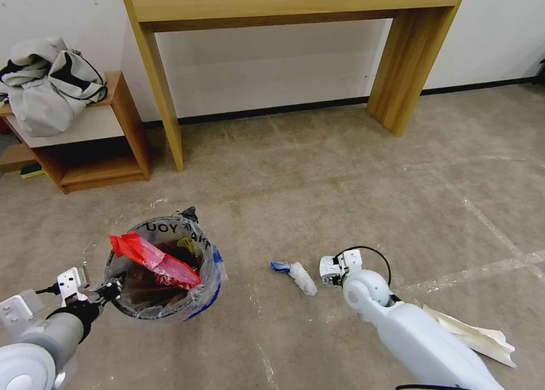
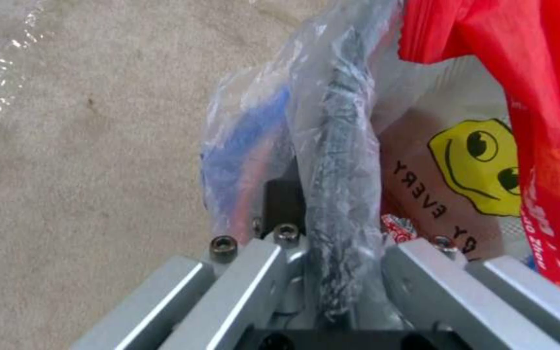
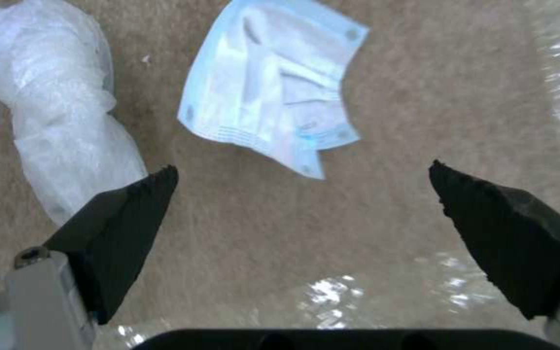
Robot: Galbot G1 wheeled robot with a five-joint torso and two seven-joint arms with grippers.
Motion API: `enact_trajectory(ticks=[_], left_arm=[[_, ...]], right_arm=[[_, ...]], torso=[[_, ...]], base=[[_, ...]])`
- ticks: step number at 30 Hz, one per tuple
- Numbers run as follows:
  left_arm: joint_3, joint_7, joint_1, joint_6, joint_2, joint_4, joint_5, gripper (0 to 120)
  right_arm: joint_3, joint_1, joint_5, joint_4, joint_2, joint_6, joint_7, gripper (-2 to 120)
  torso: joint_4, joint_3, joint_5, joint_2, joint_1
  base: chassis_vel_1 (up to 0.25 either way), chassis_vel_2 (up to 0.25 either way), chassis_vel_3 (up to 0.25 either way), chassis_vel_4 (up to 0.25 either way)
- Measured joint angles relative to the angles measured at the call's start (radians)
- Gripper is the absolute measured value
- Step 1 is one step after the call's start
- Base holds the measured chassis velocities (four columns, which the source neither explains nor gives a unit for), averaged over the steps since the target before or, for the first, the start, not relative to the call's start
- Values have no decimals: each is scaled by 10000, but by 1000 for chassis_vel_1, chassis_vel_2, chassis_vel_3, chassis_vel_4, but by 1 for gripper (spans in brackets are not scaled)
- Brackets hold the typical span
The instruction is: Pick up the trash bin and place the garbage on the floor into it.
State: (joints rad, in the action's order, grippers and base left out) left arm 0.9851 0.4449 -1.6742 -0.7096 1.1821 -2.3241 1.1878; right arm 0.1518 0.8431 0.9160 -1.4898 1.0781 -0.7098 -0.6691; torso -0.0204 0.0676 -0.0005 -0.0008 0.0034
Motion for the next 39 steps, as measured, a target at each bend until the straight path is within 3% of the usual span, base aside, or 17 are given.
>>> enact_trajectory(ticks=[9,26,39], left_arm=[[2,0,-66,18,1,30,4,1],[-108,-34,-57,90,124,53,-123,1],[-84,-151,-306,137,276,-99,-323,1]], right_arm=[[235,-263,-1162,1234,932,798,884,94],[256,-661,-2143,2356,1083,1669,1641,87],[489,-1059,-2741,3640,1670,2299,1953,71]], torso=[[1,-1,2,-1,0],[1,-1,3,0,0],[0,-1,3,-1,0]], base=[[0,0,0,0],[0,0,0,0],[0,0,0,0]])
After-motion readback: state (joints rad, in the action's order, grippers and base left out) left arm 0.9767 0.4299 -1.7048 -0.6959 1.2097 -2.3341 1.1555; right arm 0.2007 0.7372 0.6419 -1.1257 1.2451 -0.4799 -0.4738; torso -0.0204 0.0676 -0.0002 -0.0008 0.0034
